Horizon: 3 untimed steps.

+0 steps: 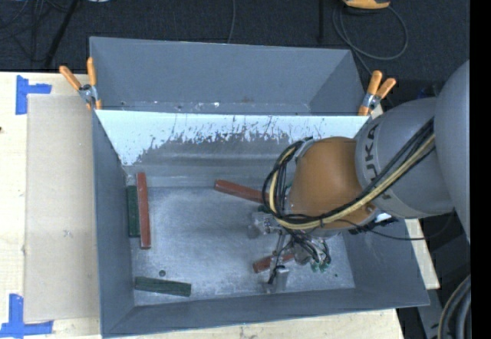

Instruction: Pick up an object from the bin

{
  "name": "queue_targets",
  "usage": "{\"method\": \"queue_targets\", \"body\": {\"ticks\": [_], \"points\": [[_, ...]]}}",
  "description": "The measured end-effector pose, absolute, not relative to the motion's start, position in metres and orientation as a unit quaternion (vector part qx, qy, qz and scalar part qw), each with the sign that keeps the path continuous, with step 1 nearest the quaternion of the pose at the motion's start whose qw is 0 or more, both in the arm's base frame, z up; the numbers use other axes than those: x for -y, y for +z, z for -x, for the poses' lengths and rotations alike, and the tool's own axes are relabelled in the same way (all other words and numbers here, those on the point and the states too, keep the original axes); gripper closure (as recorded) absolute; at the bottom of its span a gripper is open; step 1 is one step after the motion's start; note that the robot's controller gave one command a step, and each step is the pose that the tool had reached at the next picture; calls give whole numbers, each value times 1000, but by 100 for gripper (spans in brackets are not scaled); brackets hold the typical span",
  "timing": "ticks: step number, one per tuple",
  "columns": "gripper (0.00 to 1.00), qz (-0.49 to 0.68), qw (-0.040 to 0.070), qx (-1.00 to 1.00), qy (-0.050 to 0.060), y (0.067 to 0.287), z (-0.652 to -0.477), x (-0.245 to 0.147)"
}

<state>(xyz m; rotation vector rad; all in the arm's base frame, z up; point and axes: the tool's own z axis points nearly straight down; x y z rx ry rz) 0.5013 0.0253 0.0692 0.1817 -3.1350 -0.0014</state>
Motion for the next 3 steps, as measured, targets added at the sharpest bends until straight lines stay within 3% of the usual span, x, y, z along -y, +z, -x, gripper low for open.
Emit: {"method": "queue_targets", "body": {"ticks": [1, 2, 3], "points": [[100, -58, 1, 998, 0, 69, -501, -25], [0, -57, 1, 998, -1, 69, -501, -25], [100, -57, 1, 998, -1, 69, -501, -25]]}}
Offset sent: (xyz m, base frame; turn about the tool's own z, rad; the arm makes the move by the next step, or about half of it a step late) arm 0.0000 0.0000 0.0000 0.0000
